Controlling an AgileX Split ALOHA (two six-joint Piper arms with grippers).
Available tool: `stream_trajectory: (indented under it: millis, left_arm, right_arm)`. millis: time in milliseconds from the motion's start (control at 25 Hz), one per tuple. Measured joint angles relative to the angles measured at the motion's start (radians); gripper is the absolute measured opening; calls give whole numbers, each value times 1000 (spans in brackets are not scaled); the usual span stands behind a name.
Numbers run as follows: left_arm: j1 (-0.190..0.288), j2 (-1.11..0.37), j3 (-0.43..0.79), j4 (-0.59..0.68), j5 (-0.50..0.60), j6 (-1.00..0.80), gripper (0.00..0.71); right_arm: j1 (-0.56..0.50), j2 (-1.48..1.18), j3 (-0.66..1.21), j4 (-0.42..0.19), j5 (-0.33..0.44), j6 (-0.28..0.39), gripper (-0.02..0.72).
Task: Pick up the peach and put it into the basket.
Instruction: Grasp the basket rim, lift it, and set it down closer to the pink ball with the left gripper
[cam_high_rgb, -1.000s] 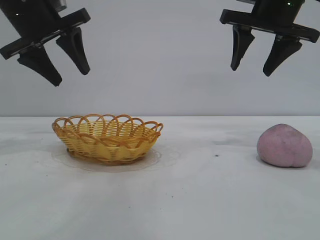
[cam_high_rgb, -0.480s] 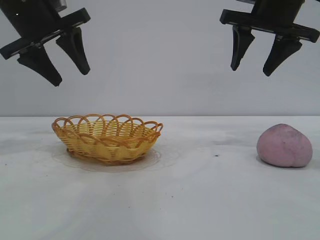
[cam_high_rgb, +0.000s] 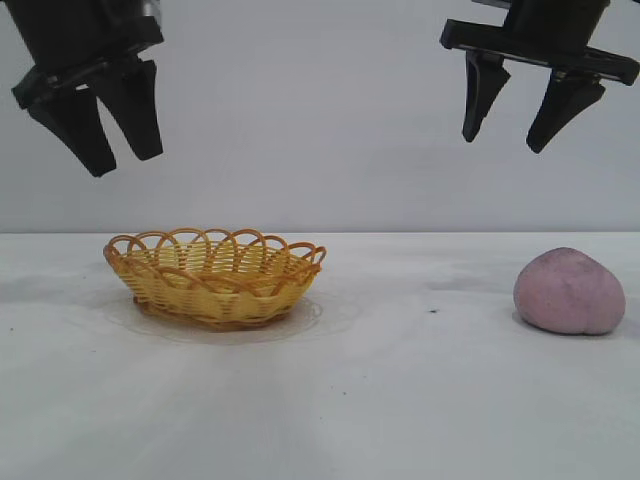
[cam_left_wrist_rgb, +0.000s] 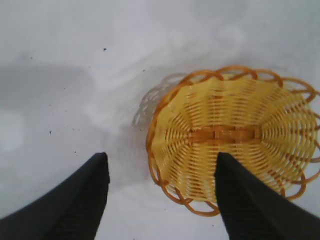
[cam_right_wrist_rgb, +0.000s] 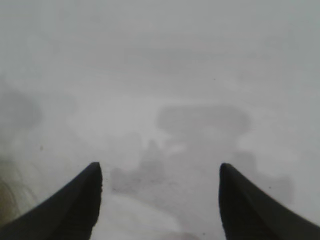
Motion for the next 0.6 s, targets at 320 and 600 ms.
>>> stream_trajectory:
  millis: [320,600]
  left_arm:
    - [-85,162,-202,167,130,18,408]
    - [-103,256,-273,191,140,-2,408]
  right_arm:
    - [0,0,0,-15,6,0,419]
    - [0,0,0,-17,8,0,419]
